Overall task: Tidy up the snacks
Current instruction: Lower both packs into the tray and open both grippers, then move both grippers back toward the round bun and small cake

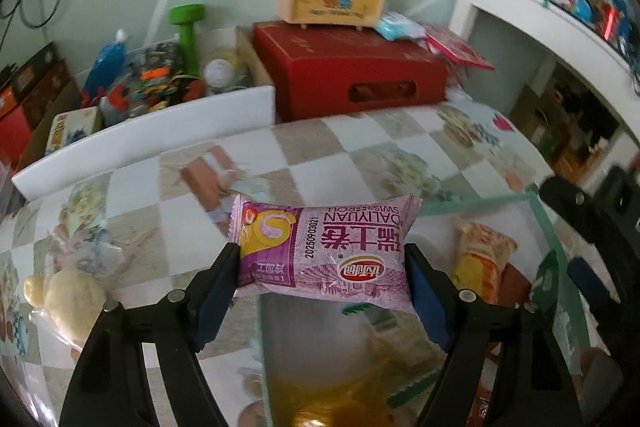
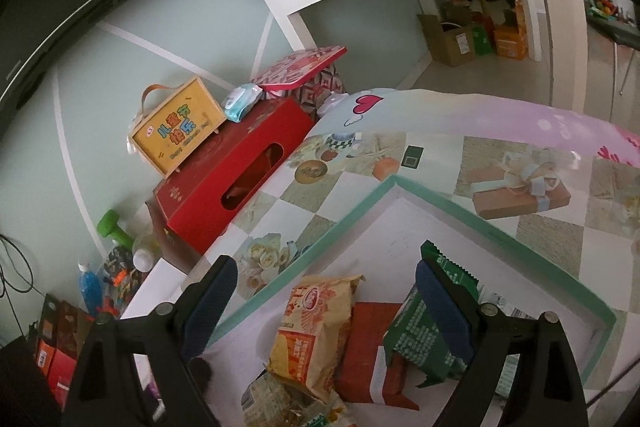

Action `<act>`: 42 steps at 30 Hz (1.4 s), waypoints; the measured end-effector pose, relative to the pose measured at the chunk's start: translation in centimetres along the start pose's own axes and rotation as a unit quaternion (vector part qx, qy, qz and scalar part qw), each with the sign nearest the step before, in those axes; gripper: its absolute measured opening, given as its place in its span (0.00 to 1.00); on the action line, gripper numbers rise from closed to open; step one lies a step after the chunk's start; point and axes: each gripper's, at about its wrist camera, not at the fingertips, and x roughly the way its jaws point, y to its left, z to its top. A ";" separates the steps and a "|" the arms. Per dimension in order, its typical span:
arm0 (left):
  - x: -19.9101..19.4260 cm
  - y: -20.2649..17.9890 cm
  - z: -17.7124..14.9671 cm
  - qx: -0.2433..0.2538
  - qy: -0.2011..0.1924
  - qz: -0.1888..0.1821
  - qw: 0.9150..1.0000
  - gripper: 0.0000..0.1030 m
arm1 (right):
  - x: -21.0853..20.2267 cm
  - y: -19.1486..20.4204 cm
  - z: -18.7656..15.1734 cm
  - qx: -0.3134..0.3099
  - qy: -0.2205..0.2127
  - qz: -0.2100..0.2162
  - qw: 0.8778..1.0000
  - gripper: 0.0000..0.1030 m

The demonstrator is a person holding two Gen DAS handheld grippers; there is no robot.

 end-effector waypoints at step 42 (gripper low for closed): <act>-3.1 6.0 0.6 -0.081 -0.033 0.087 0.992 0.90 | 0.3 2.0 -0.9 -0.050 0.013 0.014 0.999 0.90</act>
